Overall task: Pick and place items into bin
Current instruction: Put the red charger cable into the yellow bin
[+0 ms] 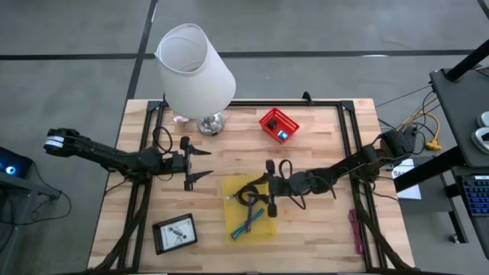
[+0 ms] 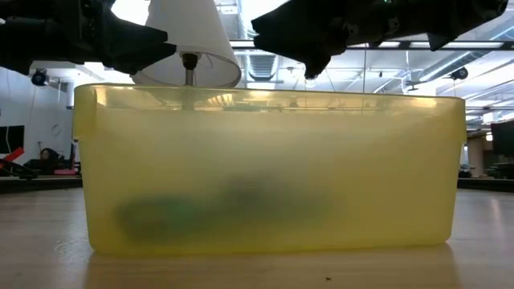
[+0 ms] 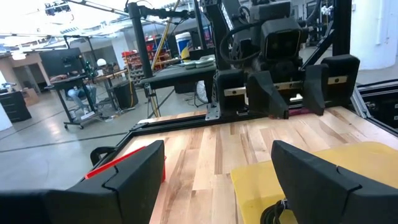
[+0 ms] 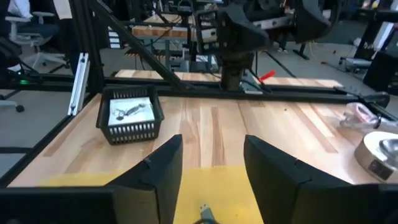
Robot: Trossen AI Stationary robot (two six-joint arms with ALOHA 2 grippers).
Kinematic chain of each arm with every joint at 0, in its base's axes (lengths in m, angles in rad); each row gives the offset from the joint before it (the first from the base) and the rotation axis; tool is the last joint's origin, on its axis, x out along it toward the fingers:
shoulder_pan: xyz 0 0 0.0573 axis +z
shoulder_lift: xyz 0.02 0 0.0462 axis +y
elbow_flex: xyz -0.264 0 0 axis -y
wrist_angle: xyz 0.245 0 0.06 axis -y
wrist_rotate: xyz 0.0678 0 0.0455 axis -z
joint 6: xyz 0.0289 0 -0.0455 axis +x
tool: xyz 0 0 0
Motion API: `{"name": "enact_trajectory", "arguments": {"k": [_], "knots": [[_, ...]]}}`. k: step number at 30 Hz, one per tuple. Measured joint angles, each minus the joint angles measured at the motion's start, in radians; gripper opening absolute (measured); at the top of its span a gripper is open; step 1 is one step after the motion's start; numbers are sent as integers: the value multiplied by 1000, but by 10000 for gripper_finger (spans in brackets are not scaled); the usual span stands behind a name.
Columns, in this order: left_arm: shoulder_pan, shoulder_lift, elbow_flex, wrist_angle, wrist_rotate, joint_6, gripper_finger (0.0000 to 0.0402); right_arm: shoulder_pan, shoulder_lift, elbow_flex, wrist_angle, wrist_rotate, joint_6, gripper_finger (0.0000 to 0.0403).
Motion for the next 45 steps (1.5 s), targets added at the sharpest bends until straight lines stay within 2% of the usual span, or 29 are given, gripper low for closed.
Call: {"name": "enact_trajectory", "arguments": {"k": [4, 6, 10, 14, 18, 23, 28, 34, 41, 45], "knots": [[0, 0, 0, 0, 0, 0, 279, 1, -4, 21, -19, -8, -18, 168], [0, 0, 0, 0, 0, 0, 279, 8, -14, 40, -90, -39, -87, 171], [0, 0, 0, -2, 0, 0, 279, 42, -17, 101, -287, -74, -180, 173], [0, 0, 0, -1, 0, 0, 279, 85, -18, 188, -521, -74, -176, 172], [0, 0, 0, -1, 0, 0, 279, 136, -18, 298, -852, -90, -119, 171], [0, 0, 0, 0, 0, 0, 279, 206, -18, 411, -1267, -123, 105, 163], [0, 0, 0, 0, 0, 0, 279, 281, -18, 461, -1520, -188, 410, 152], [0, 0, 0, 0, 0, 0, 279, 357, -18, 448, -1632, -197, 709, 142], [0, 0, 0, 0, 0, 0, 279, 443, -18, 407, -1699, -317, 880, 133], [0, 0, 0, 0, 0, 0, 279, 477, -18, 387, -1718, -327, 1063, 127]]}}
